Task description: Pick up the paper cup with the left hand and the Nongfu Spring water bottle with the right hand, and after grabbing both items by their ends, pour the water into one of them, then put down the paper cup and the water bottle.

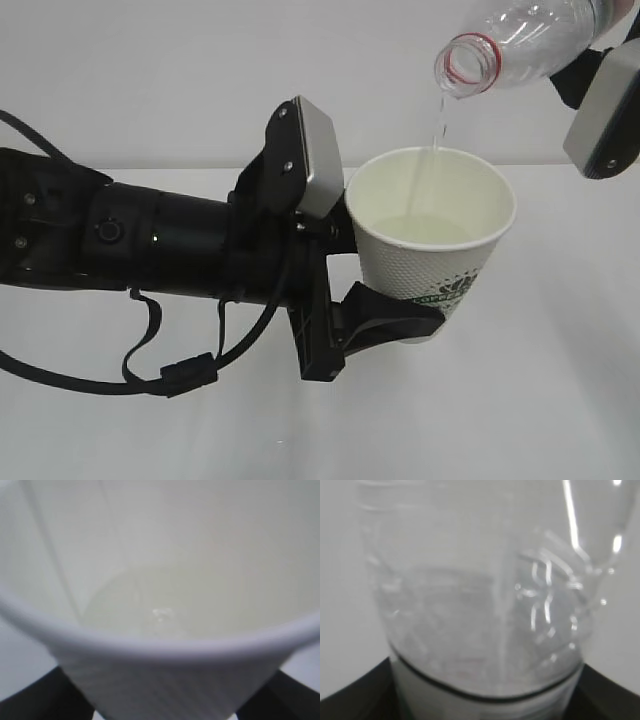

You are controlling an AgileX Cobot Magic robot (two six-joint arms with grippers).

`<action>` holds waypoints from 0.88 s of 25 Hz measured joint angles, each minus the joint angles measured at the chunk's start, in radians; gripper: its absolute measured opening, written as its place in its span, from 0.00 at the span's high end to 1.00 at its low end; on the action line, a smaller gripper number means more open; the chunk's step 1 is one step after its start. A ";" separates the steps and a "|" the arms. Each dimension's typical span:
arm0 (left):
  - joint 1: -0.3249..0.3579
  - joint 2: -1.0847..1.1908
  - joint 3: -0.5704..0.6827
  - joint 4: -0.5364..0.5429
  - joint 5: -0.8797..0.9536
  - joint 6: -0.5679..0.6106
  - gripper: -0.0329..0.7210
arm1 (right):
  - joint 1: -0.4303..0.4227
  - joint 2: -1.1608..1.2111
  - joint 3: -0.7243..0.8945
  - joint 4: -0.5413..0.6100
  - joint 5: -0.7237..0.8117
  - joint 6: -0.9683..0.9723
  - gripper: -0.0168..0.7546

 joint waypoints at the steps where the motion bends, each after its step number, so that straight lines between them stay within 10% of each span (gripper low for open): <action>1: 0.000 0.000 0.000 0.000 0.000 0.000 0.24 | 0.000 0.000 0.000 0.000 0.000 0.000 0.33; 22: 0.000 0.000 0.000 0.002 0.000 0.000 0.24 | 0.000 0.000 0.000 0.000 -0.005 -0.023 0.33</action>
